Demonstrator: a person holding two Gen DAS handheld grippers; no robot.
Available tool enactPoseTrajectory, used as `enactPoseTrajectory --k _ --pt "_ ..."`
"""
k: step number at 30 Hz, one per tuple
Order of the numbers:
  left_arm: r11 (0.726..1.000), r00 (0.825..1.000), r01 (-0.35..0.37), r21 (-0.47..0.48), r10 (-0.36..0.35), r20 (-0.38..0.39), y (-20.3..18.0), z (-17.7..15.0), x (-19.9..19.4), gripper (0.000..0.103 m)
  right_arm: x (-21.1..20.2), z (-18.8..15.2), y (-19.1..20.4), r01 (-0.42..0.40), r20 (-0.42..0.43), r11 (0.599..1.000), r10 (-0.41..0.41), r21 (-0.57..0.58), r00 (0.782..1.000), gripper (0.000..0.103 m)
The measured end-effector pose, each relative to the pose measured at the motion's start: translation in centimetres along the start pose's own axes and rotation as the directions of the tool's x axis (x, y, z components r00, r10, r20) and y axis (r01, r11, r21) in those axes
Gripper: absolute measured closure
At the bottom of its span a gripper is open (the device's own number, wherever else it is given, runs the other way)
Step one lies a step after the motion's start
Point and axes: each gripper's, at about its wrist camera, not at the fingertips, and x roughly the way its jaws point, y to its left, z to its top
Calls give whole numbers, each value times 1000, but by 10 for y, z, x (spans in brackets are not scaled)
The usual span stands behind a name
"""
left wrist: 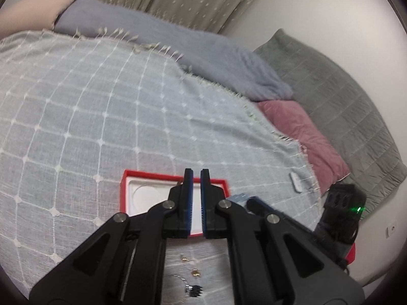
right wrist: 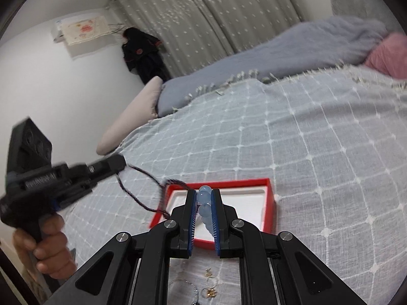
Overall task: Organize jewelry
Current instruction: 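Lift and carry both held bracelets over the red Ace box, then open both tools to drop the bracelets into the red box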
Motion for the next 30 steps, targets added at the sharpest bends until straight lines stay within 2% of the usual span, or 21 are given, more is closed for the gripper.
enactPoseTrajectory --k 5,7,10,17,19,23,27,30 --pt "999 998 -43 -23 42 -40 19 -5 10 93 13 -3 -30 84 -39 993 -81 79 996 86" --pt "999 998 -52 -7 52 -42 17 -9 7 92 11 -3 -28 80 -31 994 -78 73 997 86" --pt "998 996 -69 -1 69 -51 19 -14 1 89 6 -4 -17 76 -20 997 -75 33 997 86" --pt "991 988 -135 -15 134 -78 34 -36 -12 74 5 -11 -10 119 -43 993 -119 -14 992 86" --pt "988 984 -156 -9 155 -92 37 -50 -15 73 2 -15 -8 133 -50 991 -134 -31 990 86" --pt "985 975 -171 7 171 -142 38 -74 -15 73 -6 -26 -1 103 -91 994 -107 -47 990 73" --pt "986 965 -169 11 167 -204 37 -100 -14 73 -10 -46 11 112 -159 987 -130 -114 979 72" --pt "988 960 -152 12 151 -238 33 -114 -14 73 -13 -52 20 124 -179 978 -154 -169 972 72"
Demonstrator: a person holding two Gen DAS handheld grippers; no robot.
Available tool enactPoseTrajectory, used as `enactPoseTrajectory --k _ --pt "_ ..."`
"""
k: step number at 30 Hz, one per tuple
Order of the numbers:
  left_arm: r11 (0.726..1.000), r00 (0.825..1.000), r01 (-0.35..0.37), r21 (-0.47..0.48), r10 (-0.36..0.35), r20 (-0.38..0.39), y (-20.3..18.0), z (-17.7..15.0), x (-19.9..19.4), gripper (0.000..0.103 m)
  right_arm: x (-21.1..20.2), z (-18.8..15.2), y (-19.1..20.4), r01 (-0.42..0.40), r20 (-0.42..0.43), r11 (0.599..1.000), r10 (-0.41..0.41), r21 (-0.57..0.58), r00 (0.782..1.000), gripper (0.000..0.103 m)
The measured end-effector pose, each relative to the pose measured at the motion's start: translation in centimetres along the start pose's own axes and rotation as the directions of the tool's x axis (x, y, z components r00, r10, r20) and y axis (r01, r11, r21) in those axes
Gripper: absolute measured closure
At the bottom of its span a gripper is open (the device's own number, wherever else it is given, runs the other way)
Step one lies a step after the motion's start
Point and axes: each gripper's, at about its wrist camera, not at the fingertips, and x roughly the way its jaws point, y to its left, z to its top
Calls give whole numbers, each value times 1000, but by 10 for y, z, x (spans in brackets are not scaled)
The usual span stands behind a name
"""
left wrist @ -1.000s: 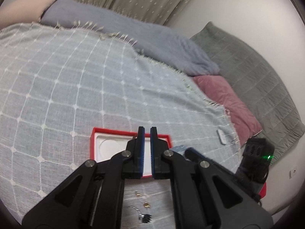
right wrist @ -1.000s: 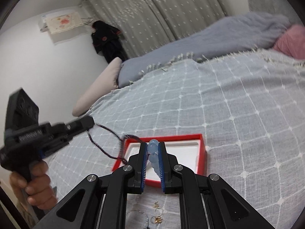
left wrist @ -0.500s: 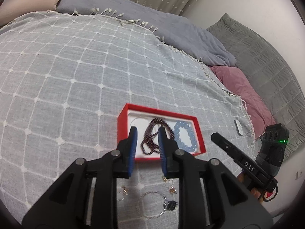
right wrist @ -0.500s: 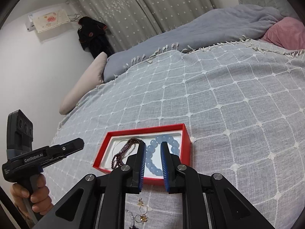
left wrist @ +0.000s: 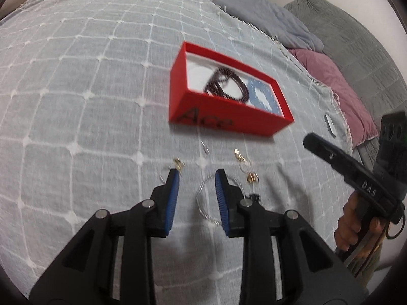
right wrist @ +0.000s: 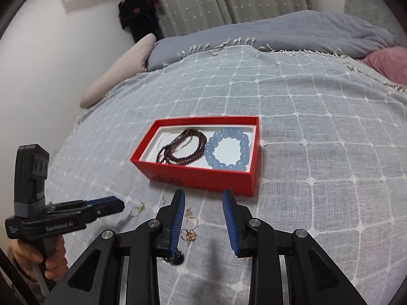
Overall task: Organize jewelry
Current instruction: 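Open both tools to drop the bracelets into the red box, then grasp the silver bead bracelet with the left tool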
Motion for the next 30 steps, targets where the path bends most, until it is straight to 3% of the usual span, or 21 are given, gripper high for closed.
enactPoseTrajectory --k 4,11,15,30 --pt "999 997 47 -11 -48 -60 -5 -8 8 73 0 -7 0 13 -50 999 -10 42 999 72" --pt "1000 996 -8 -3 8 -89 -5 -15 16 73 -3 -24 -3 13 -98 997 -6 74 995 72" --pt "1000 994 -16 1 16 -104 -6 -19 23 73 6 -28 -6 52 -122 996 -42 75 992 72" --pt "1000 995 -28 0 28 -97 -9 -24 33 73 6 -27 -12 59 -111 995 -49 86 993 72"
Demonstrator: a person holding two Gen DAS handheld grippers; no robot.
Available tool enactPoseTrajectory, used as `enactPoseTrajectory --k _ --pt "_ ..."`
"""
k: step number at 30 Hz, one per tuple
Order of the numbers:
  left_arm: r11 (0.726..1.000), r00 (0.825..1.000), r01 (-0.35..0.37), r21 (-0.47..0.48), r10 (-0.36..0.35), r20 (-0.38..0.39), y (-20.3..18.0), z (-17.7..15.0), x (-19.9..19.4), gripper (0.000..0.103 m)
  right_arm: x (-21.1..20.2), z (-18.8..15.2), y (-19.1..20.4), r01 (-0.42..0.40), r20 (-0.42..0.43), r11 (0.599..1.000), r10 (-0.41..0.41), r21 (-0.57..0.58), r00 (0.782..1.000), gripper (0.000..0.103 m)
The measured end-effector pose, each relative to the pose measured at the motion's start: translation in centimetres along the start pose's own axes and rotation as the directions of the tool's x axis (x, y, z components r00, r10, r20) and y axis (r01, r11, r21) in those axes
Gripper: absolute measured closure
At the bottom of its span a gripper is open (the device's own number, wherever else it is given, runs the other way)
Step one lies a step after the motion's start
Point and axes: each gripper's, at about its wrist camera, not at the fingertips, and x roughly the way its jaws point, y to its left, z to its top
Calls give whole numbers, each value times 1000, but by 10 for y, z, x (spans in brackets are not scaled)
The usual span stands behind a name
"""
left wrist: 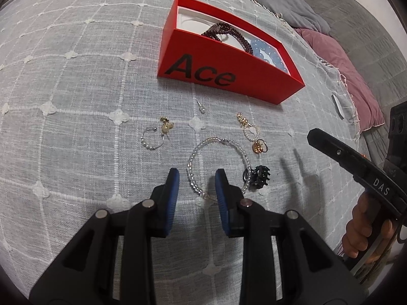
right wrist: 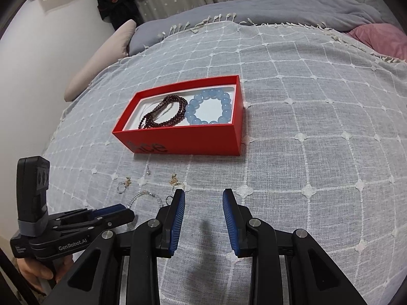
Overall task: Organize jewelry
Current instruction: 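Grasp the silver bead bracelet with the left tool, then grasp the black hair claw with right tool while left tool holds silver bracelet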
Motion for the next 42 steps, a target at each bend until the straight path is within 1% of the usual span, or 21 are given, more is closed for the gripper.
enactPoseTrajectory --k 6,8,10,15,20,28,34,37,42 --pt "997 999 -47 52 46 27 -13 -3 5 73 3 -1 2 4 -6 1000 -4 -10 1000 72" --pt "997 998 -56 60 54 31 -14 -3 5 76 3 -1 3 8 -4 1000 -8 -17 1000 72" --pt "996 998 -63 58 61 32 -14 -2 7 91 2 -1 4 6 -2 1000 -6 -18 1000 72" --pt "997 997 -63 48 62 35 -13 0 6 96 4 -2 5 10 -7 1000 -11 -24 1000 72" --pt "998 998 -54 36 53 45 -7 2 -1 98 4 -2 8 -9 -10 999 8 -44 1000 72" --pt "998 993 -65 22 62 95 2 8 -18 98 4 -4 14 -19 -9 996 19 -83 1000 72" --pt "998 990 -56 -2 56 127 8 15 -30 98 6 -9 31 -54 -31 984 49 -170 998 72" --pt "999 991 -49 -8 49 126 10 16 -31 98 9 -16 45 -69 -51 969 59 -238 997 72" --pt "998 992 -59 4 59 114 10 15 -30 98 17 -28 63 -81 -82 937 56 -340 995 72"
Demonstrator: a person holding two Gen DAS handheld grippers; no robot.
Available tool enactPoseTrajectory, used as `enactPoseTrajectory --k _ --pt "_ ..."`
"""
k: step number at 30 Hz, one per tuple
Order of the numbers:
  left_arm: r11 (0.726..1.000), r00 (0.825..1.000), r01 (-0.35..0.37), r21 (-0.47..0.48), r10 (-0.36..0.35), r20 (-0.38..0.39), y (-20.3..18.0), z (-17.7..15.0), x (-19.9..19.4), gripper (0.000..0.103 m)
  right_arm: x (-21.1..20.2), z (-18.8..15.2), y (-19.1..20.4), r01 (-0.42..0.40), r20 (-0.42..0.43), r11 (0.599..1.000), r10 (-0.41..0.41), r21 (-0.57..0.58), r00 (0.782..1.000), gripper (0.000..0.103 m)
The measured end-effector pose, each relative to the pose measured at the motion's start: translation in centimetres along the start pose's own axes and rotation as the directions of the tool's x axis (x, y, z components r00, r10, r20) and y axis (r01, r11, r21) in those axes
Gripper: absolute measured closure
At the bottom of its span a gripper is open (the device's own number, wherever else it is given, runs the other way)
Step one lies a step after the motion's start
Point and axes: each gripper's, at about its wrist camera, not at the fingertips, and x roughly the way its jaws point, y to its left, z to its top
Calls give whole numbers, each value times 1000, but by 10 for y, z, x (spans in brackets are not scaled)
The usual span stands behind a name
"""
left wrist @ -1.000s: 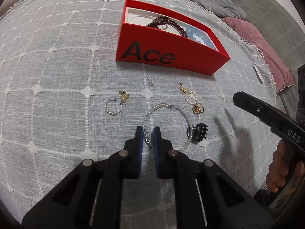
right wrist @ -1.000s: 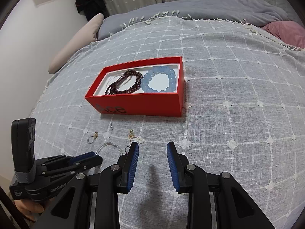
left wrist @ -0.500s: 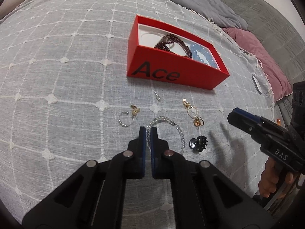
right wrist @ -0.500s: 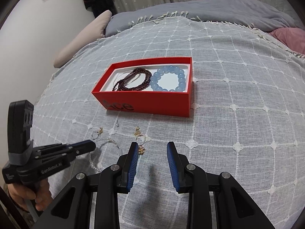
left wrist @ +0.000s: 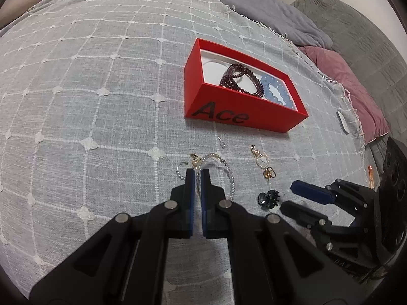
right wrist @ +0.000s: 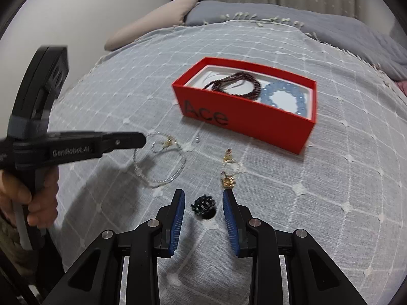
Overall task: Organize jewelry
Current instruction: 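Grasp the black hair claw with right tool while left tool holds silver bracelet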
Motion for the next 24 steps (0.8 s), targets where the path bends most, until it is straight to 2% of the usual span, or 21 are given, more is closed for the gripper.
enactPoseTrajectory --k 4,9,20,23,24 --pt "1000 1000 -2 18 2 0 -6 0 0 98 9 -4 11 21 -18 998 -22 -62 1000 71" --pt "1000 1000 -5 19 5 -4 -6 -1 1 98 16 -9 15 39 -30 993 -42 -107 999 63" --pt "999 1000 15 29 -14 -26 -9 -2 5 98 28 -12 20 77 -31 982 -83 -172 996 63" --pt "999 999 27 35 -26 -37 -11 -4 6 98 29 -11 20 79 -23 982 -84 -173 996 67" --pt "999 999 29 38 -28 -39 -11 -4 7 98 29 -11 19 79 -25 982 -85 -172 996 74"
